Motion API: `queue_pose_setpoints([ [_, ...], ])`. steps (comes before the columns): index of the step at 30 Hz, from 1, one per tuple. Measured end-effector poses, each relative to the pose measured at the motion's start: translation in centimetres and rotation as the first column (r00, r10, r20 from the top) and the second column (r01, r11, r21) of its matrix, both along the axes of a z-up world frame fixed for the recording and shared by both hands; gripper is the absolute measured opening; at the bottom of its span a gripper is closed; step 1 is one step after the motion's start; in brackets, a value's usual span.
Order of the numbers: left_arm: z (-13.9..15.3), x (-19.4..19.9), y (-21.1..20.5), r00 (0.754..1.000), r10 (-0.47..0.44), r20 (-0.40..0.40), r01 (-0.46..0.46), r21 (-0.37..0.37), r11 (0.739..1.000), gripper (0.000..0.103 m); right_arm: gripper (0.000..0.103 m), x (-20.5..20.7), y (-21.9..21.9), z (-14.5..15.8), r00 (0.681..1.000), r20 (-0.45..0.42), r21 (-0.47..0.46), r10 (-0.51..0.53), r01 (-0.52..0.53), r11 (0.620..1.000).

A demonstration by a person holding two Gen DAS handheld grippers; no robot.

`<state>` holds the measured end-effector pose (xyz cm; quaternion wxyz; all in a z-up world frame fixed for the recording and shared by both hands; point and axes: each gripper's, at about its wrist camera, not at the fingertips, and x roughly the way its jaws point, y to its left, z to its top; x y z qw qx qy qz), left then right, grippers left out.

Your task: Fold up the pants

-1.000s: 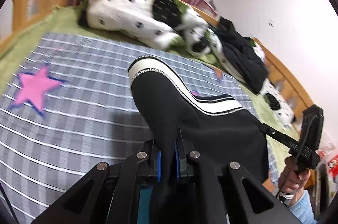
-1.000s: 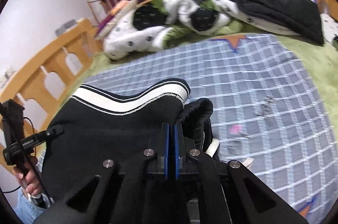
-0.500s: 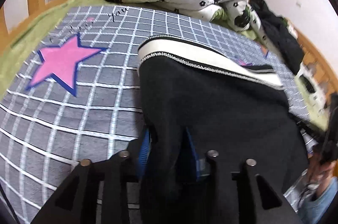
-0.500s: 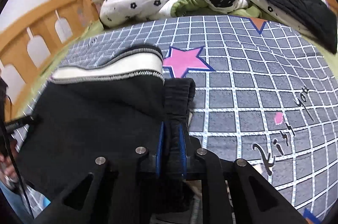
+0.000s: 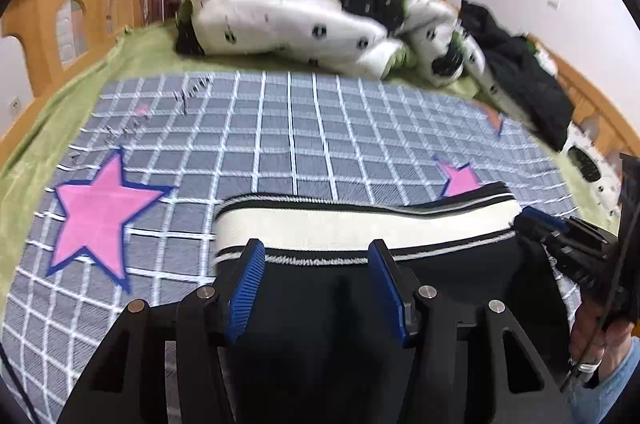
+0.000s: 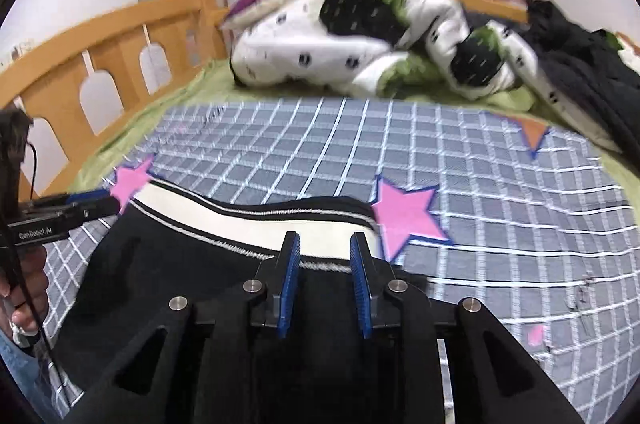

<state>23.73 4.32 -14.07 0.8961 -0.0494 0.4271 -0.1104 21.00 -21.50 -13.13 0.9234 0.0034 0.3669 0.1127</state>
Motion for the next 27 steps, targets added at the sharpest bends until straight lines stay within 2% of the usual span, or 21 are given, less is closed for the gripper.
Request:
queue_pose_setpoints([
  [2, -2.0, 1.0, -0.3, 0.999, 0.003, -0.047, -0.002, 0.019, 1.000, 0.051, 0.022, 2.0, 0.7, -2.5, 0.997, -0.072, -0.080, -0.027, 0.021, 0.997],
  [3, -3.0, 1.3, -0.5, 0.998, 0.001, -0.065, 0.001, 0.030, 1.000, 0.051, 0.022, 2.4, 0.9, -3.2, 0.997, -0.078, -0.105, -0.031, 0.023, 0.994],
  [5, -3.9, 1.3, -0.5, 0.998, -0.004, -0.060, 0.005, 0.026, 1.000, 0.052, 0.022, 2.0, 1.3, -3.7, 0.999, -0.042, -0.140, -0.023, 0.017, 0.990],
  [8, -3.5, 1.0, -0.1, 0.998, -0.001, -0.057, 0.002, 0.005, 1.000, 0.052, 0.022, 1.8, 1.9, -3.8, 0.999, -0.036, -0.188, -0.018, 0.011, 0.982],
  [10, -2.8, 0.1, 0.6, 0.998, 0.009, -0.062, -0.010, -0.025, 1.000, 0.052, 0.022, 1.6, 1.5, -3.4, 0.999, -0.041, -0.161, -0.006, -0.001, 0.987],
  [11, -2.4, -0.5, 1.1, 0.999, 0.013, -0.052, -0.015, -0.037, 0.999, 0.053, 0.022, 1.1, 0.8, -2.8, 0.999, -0.040, -0.117, -0.004, -0.001, 0.993],
  [13, -1.9, -2.1, 2.2, 0.999, 0.040, -0.024, -0.040, -0.028, 0.999, 0.053, 0.030, 0.5, -0.2, -1.8, 1.000, -0.020, -0.078, -0.024, 0.022, 0.997],
  [14, -1.8, -2.6, 2.6, 0.998, 0.054, -0.017, -0.055, -0.021, 0.998, 0.053, 0.041, 0.4, -0.4, -1.7, 0.999, -0.008, -0.069, -0.041, 0.040, 0.997],
  [16, -2.0, -4.0, 3.9, 0.997, 0.079, -0.012, -0.079, -0.035, 0.996, 0.053, 0.045, 0.8, -1.0, -1.7, 0.998, -0.013, -0.053, -0.063, 0.062, 0.997],
  [17, -2.1, -4.4, 4.4, 0.996, 0.087, -0.018, -0.088, -0.051, 0.995, 0.053, 0.045, 1.6, -1.0, -2.4, 0.996, -0.052, -0.069, -0.075, 0.072, 0.995],
  [18, -2.2, -4.7, 5.0, 0.995, 0.095, -0.026, -0.097, -0.066, 0.993, 0.053, 0.044, 2.5, -0.9, -3.5, 0.990, -0.118, -0.083, -0.072, 0.062, 0.995],
  [19, -2.4, -5.1, 5.6, 0.994, 0.106, -0.036, -0.109, -0.084, 0.991, 0.053, 0.043, 3.0, -0.8, -4.1, 0.987, -0.146, -0.072, -0.060, 0.050, 0.996],
  [20, -2.6, -5.5, 6.1, 0.992, 0.116, -0.051, -0.120, -0.101, 0.988, 0.053, 0.036, 3.1, -0.9, -4.3, 0.989, -0.135, -0.053, -0.057, 0.050, 0.997],
  [21, -2.7, -5.9, 6.5, 0.991, 0.119, -0.059, -0.125, -0.110, 0.986, 0.053, 0.023, 3.0, -0.9, -4.0, 0.991, -0.127, -0.057, -0.051, 0.044, 0.997],
  [22, -2.6, -6.3, 6.8, 0.991, 0.120, -0.063, -0.126, -0.114, 0.985, 0.053, 0.018, 2.7, -0.9, -3.4, 0.993, -0.111, -0.064, -0.036, 0.029, 0.998],
  [25, -1.7, -7.8, 7.5, 0.994, 0.108, -0.034, -0.111, -0.105, 0.988, 0.053, 0.015, 1.0, -3.9, -0.3, 0.996, -0.087, 0.153, -0.007, 0.020, 0.988],
  [26, -1.5, -8.0, 7.4, 0.994, 0.102, -0.025, -0.104, -0.096, 0.990, 0.053, 0.015, 0.2, -4.7, 0.3, 0.997, -0.074, 0.175, -0.015, 0.028, 0.984],
  [27, -1.3, -8.1, 7.3, 0.996, 0.092, -0.020, -0.094, -0.091, 0.991, 0.053, 0.015, -0.4, -4.8, 0.3, 0.998, -0.058, 0.132, -0.035, 0.043, 0.990],
])
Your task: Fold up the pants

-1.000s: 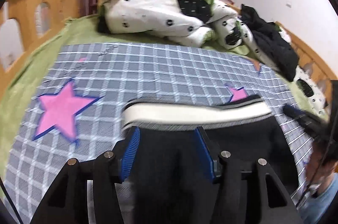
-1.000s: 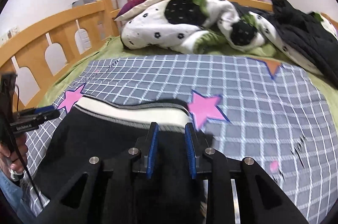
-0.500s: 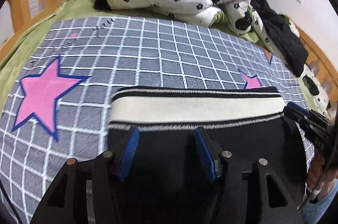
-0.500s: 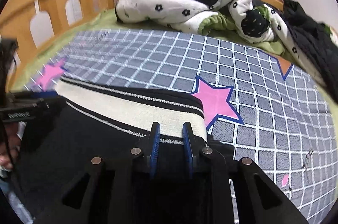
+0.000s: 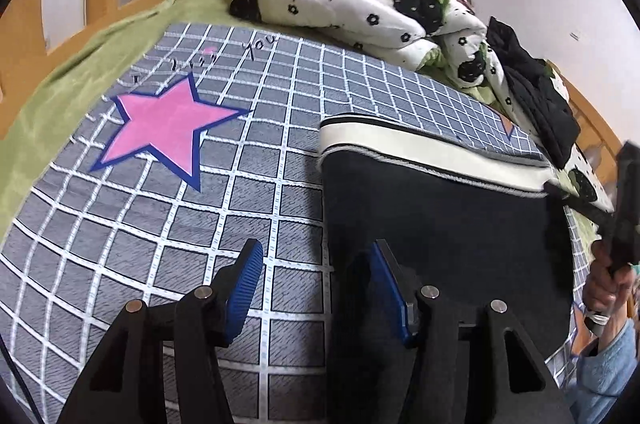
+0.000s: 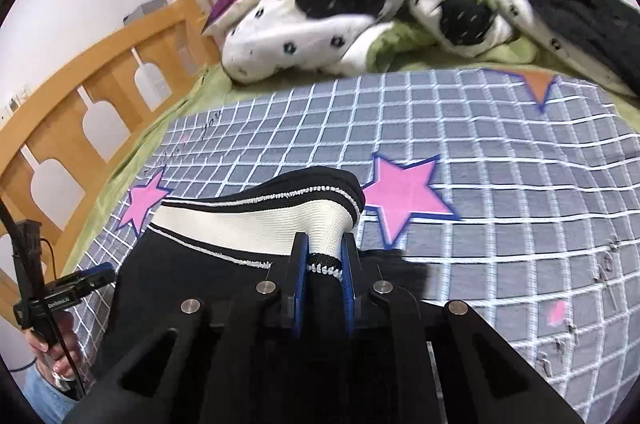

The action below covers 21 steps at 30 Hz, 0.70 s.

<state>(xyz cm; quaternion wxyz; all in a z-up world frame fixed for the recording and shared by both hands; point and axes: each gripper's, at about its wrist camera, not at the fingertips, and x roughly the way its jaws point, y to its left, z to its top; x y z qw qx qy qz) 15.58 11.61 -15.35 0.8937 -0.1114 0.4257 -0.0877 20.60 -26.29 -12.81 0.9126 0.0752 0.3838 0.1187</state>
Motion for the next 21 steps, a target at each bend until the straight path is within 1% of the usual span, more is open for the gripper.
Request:
queue_pose_setpoints([
  [1, 0.1, 0.0, -0.3, 1.000, -0.013, 0.002, 0.013, 0.005, 1.000, 0.053, 0.015, -0.1, 0.2, -0.5, 1.000, -0.005, -0.056, -0.014, 0.013, 0.998],
  [2, 0.3, 0.1, -0.7, 1.000, -0.026, 0.002, 0.026, 0.012, 1.000, 0.053, 0.016, 0.1, 0.4, -1.8, 0.999, -0.039, -0.116, -0.031, 0.026, 0.993],
  [3, 0.5, 0.3, -1.2, 0.999, -0.035, 0.004, 0.035, 0.021, 0.999, 0.053, 0.017, 0.5, 0.3, -3.2, 0.996, -0.068, -0.133, -0.052, 0.042, 0.990],
  [4, 0.7, 0.4, -1.5, 0.999, -0.042, 0.007, 0.042, 0.028, 0.999, 0.053, 0.018, 0.5, 0.0, -3.9, 0.996, -0.062, -0.128, -0.062, 0.054, 0.990],
  [5, 1.1, 0.7, -2.2, 0.998, -0.058, 0.017, 0.057, 0.038, 0.998, 0.053, 0.021, 0.4, -0.1, -3.9, 0.997, -0.042, -0.116, -0.062, 0.057, 0.992],
  [6, 1.4, 0.9, -2.7, 0.997, -0.071, 0.030, 0.069, 0.045, 0.997, 0.053, 0.025, 0.2, -0.2, -3.4, 0.997, -0.041, -0.118, -0.064, 0.059, 0.991],
  [7, 1.8, 1.2, -3.3, 0.996, -0.082, 0.046, 0.080, 0.051, 0.996, 0.053, 0.025, 0.0, -0.2, -2.6, 0.996, -0.049, -0.125, -0.070, 0.064, 0.990],
  [8, 2.2, 1.8, -3.9, 0.994, -0.090, 0.063, 0.087, 0.055, 0.995, 0.053, 0.025, -0.4, -0.1, -1.7, 0.996, -0.039, -0.124, -0.076, 0.070, 0.990],
  [10, 2.7, 3.7, -5.3, 0.991, -0.112, 0.072, 0.108, 0.054, 0.993, 0.055, 0.025, -1.3, 0.5, 0.3, 0.998, 0.027, -0.106, -0.059, 0.062, 0.992],
  [11, 2.6, 4.3, -5.9, 0.991, -0.118, 0.068, 0.114, 0.050, 0.992, 0.055, 0.025, -1.3, 0.9, 0.6, 0.998, 0.038, -0.112, -0.043, 0.047, 0.993],
  [13, 2.0, 6.8, -7.0, 0.992, -0.123, 0.040, 0.122, 0.024, 0.992, 0.055, 0.025, -0.5, 2.8, 1.0, 0.999, 0.043, -0.137, 0.004, 0.002, 0.991],
  [15, 0.7, 8.6, -7.7, 0.990, -0.143, -0.002, 0.143, -0.008, 0.990, 0.055, 0.024, 1.0, 4.1, -0.1, 0.999, 0.028, -0.153, 0.022, -0.017, 0.988],
  [16, -0.1, 9.3, -8.1, 0.989, -0.142, -0.032, 0.142, 0.002, 0.990, 0.055, 0.021, 1.8, 4.6, -1.3, 1.000, -0.001, -0.182, 0.025, -0.024, 0.983],
  [17, -1.1, 10.1, -8.4, 0.988, -0.141, -0.058, 0.142, 0.020, 0.990, 0.054, 0.015, 2.6, 4.7, -2.5, 1.000, -0.021, -0.206, 0.015, -0.019, 0.978],
  [18, -1.9, 10.6, -8.6, 0.987, -0.146, -0.071, 0.149, 0.031, 0.988, 0.054, 0.015, 3.1, 4.6, -3.7, 0.999, -0.031, -0.217, 0.007, -0.013, 0.976],
  [19, -2.4, 10.7, -8.8, 0.986, -0.153, -0.069, 0.156, 0.041, 0.987, 0.054, 0.015, 3.2, 4.4, -4.6, 1.000, -0.009, -0.213, 0.012, -0.013, 0.977],
  [21, -2.6, 10.7, -9.2, 0.985, -0.170, -0.045, 0.172, 0.074, 0.982, 0.054, 0.015, 3.3, 4.0, -4.5, 1.000, -0.007, -0.183, 0.013, -0.014, 0.983],
])
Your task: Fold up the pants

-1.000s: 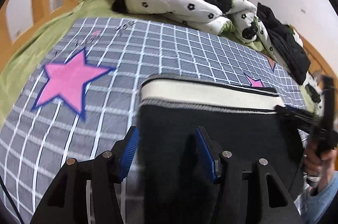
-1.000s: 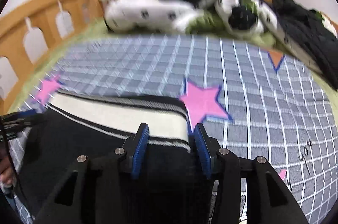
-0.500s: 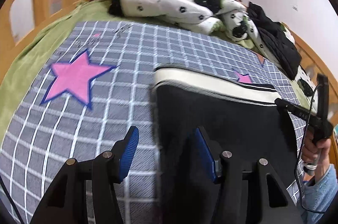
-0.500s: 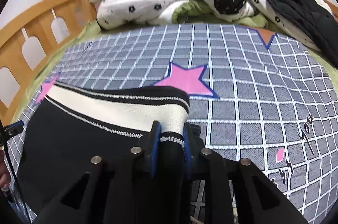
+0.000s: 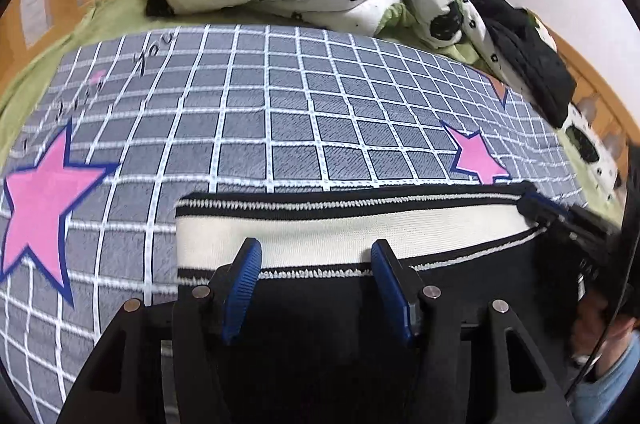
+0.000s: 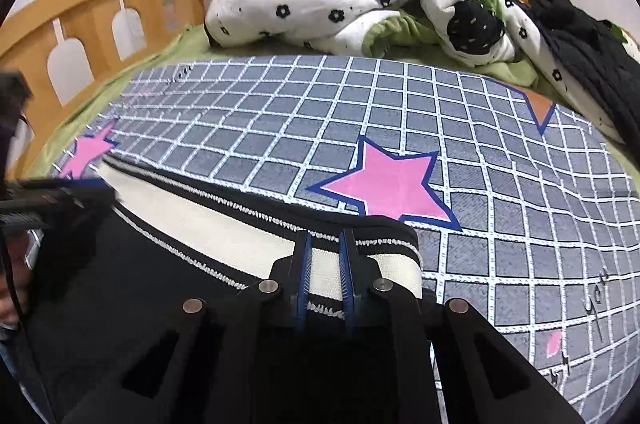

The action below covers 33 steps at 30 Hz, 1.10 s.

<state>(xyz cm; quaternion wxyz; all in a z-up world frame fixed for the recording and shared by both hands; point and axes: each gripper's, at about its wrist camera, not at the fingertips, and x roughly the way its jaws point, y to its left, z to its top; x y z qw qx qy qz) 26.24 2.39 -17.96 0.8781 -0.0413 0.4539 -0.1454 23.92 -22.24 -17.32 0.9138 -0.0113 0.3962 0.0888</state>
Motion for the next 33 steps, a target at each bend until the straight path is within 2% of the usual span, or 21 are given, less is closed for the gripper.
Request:
queue_pose_setpoints([
  [6, 0.5, -1.4, 0.5, 0.999, -0.018, -0.036, 0.018, -0.002, 1.000, 0.054, 0.015, 0.6, 0.2, 0.1, 1.000, -0.006, -0.013, -0.002, 0.002, 1.000],
  [8, 1.1, -3.8, 0.7, 0.999, -0.047, -0.018, 0.048, 0.053, 0.997, 0.055, 0.015, -0.4, 0.3, 0.7, 1.000, -0.007, -0.029, -0.004, 0.004, 1.000],
  [9, 1.3, -4.9, 0.7, 0.998, -0.065, -0.007, 0.066, 0.083, 0.994, 0.055, 0.015, -1.3, 0.2, 1.2, 1.000, -0.007, -0.032, -0.004, 0.004, 0.999],
  [13, 1.4, -12.1, 0.8, 0.988, -0.151, 0.013, 0.149, 0.118, 0.982, 0.055, 0.022, -6.3, -0.3, 2.0, 0.999, -0.049, 0.040, 0.011, -0.009, 0.999],
  [16, 0.7, -16.1, 1.1, 0.990, -0.141, -0.002, 0.141, 0.120, 0.983, 0.055, 0.022, -10.9, -0.3, 1.1, 0.999, -0.047, 0.030, 0.001, 0.000, 1.000],
  [18, 0.5, -19.3, 2.3, 0.994, -0.104, 0.043, 0.100, 0.098, 0.990, 0.055, 0.022, -14.5, -0.5, 0.6, 1.000, -0.013, 0.001, -0.021, 0.021, 1.000],
  [22, 0.2, -23.4, 4.6, 0.996, -0.069, 0.052, 0.068, 0.024, 0.997, 0.055, 0.022, -19.2, -1.6, -1.0, 0.998, -0.046, 0.050, -0.053, 0.056, 0.997],
  [23, 0.0, -24.0, 4.9, 0.996, -0.070, 0.046, 0.069, 0.025, 0.997, 0.055, 0.022, -19.9, -1.7, -1.4, 0.997, -0.060, 0.059, -0.052, 0.056, 0.997],
  [25, -0.5, -24.9, 5.4, 0.997, -0.053, 0.053, 0.049, 0.072, 0.996, 0.055, 0.022, -20.9, -1.9, -2.4, 0.994, -0.085, 0.075, -0.063, 0.069, 0.995],
  [28, -1.2, -25.5, 5.3, 0.997, -0.071, 0.031, 0.067, 0.112, 0.991, 0.055, 0.022, -21.7, -2.0, -2.2, 0.995, -0.069, 0.094, -0.078, 0.085, 0.992],
  [32, -1.7, -24.5, 4.5, 0.998, -0.056, 0.035, 0.050, 0.156, 0.986, 0.055, 0.022, -21.8, -2.2, -2.2, 0.994, -0.071, 0.126, -0.082, 0.091, 0.988],
  [33, -1.8, -24.0, 4.0, 0.998, -0.052, 0.042, 0.044, 0.175, 0.984, 0.051, 0.022, -21.7, -2.2, -2.3, 0.994, -0.072, 0.126, -0.082, 0.090, 0.988],
])
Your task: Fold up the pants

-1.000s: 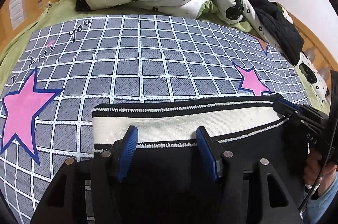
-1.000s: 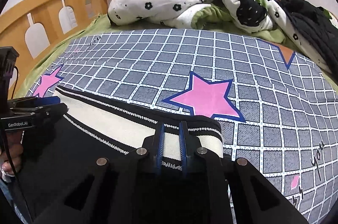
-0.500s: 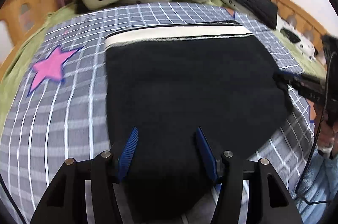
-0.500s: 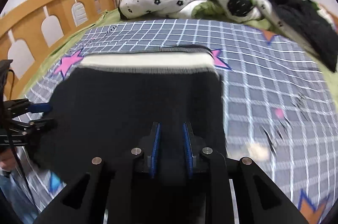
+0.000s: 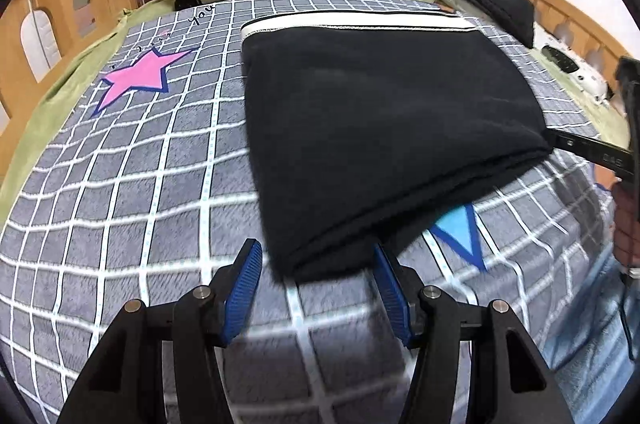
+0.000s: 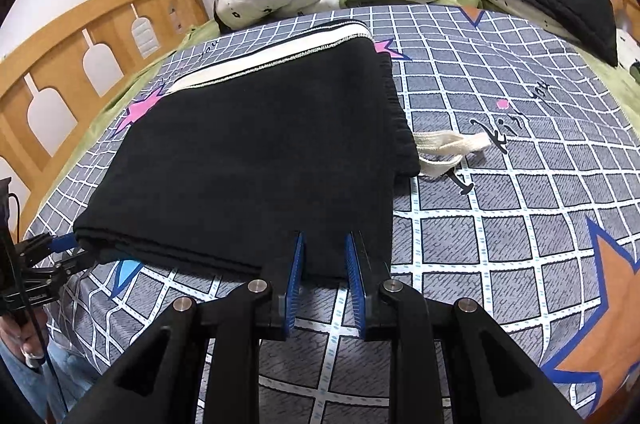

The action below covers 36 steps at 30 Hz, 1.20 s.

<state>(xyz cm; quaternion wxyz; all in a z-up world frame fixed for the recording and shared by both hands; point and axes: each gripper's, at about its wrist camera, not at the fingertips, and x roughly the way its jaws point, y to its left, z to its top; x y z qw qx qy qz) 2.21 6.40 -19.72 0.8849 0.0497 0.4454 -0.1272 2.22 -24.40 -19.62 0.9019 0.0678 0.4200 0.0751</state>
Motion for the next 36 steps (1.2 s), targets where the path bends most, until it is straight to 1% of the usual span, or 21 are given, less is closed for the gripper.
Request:
queue_pose_setpoints([
  [1, 0.2, 0.3, -0.5, 1.000, 0.007, 0.030, -0.008, 0.025, 1.000, 0.025, 0.022, 0.2, 0.1, -0.1, 1.000, -0.001, -0.006, 0.000, 0.000, 1.000],
  [2, 0.6, 0.2, -0.6, 0.998, 0.017, 0.062, -0.018, 0.026, 0.999, 0.016, 0.022, 0.3, 0.2, -0.1, 1.000, -0.002, -0.011, 0.000, 0.000, 1.000],
  [3, 1.8, -0.3, -0.1, 0.993, 0.033, 0.117, -0.029, -0.037, 0.999, 0.015, 0.022, 0.4, 0.2, -0.1, 1.000, -0.002, -0.015, 0.000, 0.000, 1.000],
  [4, 2.4, -0.8, 0.6, 0.988, 0.052, 0.146, -0.038, -0.102, 0.994, 0.015, 0.022, 0.4, 0.3, -0.2, 1.000, 0.000, -0.019, 0.000, 0.000, 1.000],
  [5, 2.6, -0.9, 1.5, 0.986, 0.078, 0.146, -0.056, -0.150, 0.987, 0.015, 0.022, 0.3, 0.2, -0.1, 1.000, 0.002, -0.022, 0.001, -0.001, 1.000],
  [8, -0.3, -0.4, 2.1, 0.994, 0.092, 0.053, -0.085, -0.130, 0.988, 0.016, 0.022, 0.2, 0.2, -0.1, 1.000, 0.009, -0.032, 0.004, -0.004, 0.999],
  [9, -1.1, -0.5, 2.1, 0.995, 0.086, 0.043, -0.080, -0.129, 0.988, 0.017, 0.022, 0.2, 0.3, -0.3, 1.000, 0.006, -0.037, 0.010, -0.010, 0.999],
  [10, -1.2, -1.0, 2.1, 0.995, 0.081, 0.063, -0.073, -0.126, 0.989, 0.018, 0.022, 0.2, 0.5, -0.5, 1.000, 0.000, -0.053, 0.018, -0.018, 0.998],
  [11, -0.8, -1.5, 2.1, 0.995, 0.074, 0.071, -0.066, -0.114, 0.991, 0.022, 0.022, 0.2, 0.8, -0.6, 1.000, -0.001, -0.067, 0.025, -0.025, 0.997],
  [14, 0.4, -2.6, 3.0, 0.996, 0.078, 0.049, -0.070, -0.142, 0.987, 0.024, 0.022, -0.1, 0.8, 0.1, 0.999, 0.013, -0.087, 0.046, -0.045, 0.995],
  [17, 1.8, -3.9, 3.9, 0.991, 0.090, 0.097, -0.077, -0.135, 0.988, 0.036, 0.022, -0.6, 0.3, 1.5, 0.996, 0.066, -0.064, 0.060, -0.055, 0.996],
  [18, 2.4, -4.1, 3.9, 0.988, 0.092, 0.121, -0.076, -0.135, 0.988, 0.036, 0.022, -0.7, 0.3, 2.0, 0.994, 0.092, -0.062, 0.063, -0.058, 0.996],
  [22, 4.7, -1.0, 2.8, 0.987, 0.086, 0.138, -0.058, -0.199, 0.978, 0.039, 0.023, 0.7, 0.8, 3.0, 0.987, 0.144, -0.068, 0.069, -0.060, 0.996],
  [24, 5.2, 1.0, 1.0, 0.989, 0.063, 0.134, -0.034, -0.209, 0.977, 0.039, 0.023, 1.7, 1.0, 2.9, 0.988, 0.140, -0.041, 0.062, -0.057, 0.998],
  [26, 4.0, 2.6, -0.8, 0.995, 0.043, 0.090, -0.027, -0.174, 0.984, 0.039, 0.023, 2.8, 1.3, 1.7, 0.994, 0.099, -0.058, 0.056, -0.051, 0.997],
  [27, 2.7, 3.0, -1.6, 0.998, 0.036, 0.050, -0.029, -0.134, 0.990, 0.039, 0.023, 3.0, 1.5, 1.2, 0.995, 0.089, -0.085, 0.056, -0.048, 0.995],
  [28, 1.3, 2.8, -2.2, 0.998, 0.038, 0.044, -0.033, -0.099, 0.995, 0.040, 0.023, 2.9, 1.5, 0.8, 0.994, 0.092, -0.108, 0.059, -0.049, 0.993],
  [30, 0.8, 1.0, -2.6, 0.994, 0.028, 0.105, -0.020, -0.077, 0.997, 0.040, 0.023, 2.6, 1.4, 0.4, 0.996, 0.072, -0.108, 0.044, -0.036, 0.993],
  [31, 0.8, 0.4, -2.8, 0.993, 0.020, 0.112, -0.013, -0.064, 0.998, 0.040, 0.023, 2.4, 1.4, 0.2, 0.997, 0.058, -0.112, 0.047, -0.041, 0.993],
  [33, 1.1, -0.2, -2.3, 0.996, 0.027, 0.079, -0.019, -0.098, 0.995, 0.040, 0.023, 2.0, 1.2, -0.1, 0.997, 0.055, -0.113, 0.057, -0.051, 0.992],
  [36, 1.5, -0.1, -1.3, 0.998, 0.041, 0.040, -0.035, -0.146, 0.989, 0.040, 0.022, 1.4, 1.1, -0.7, 0.997, 0.008, -0.105, 0.074, -0.073, 0.992],
])
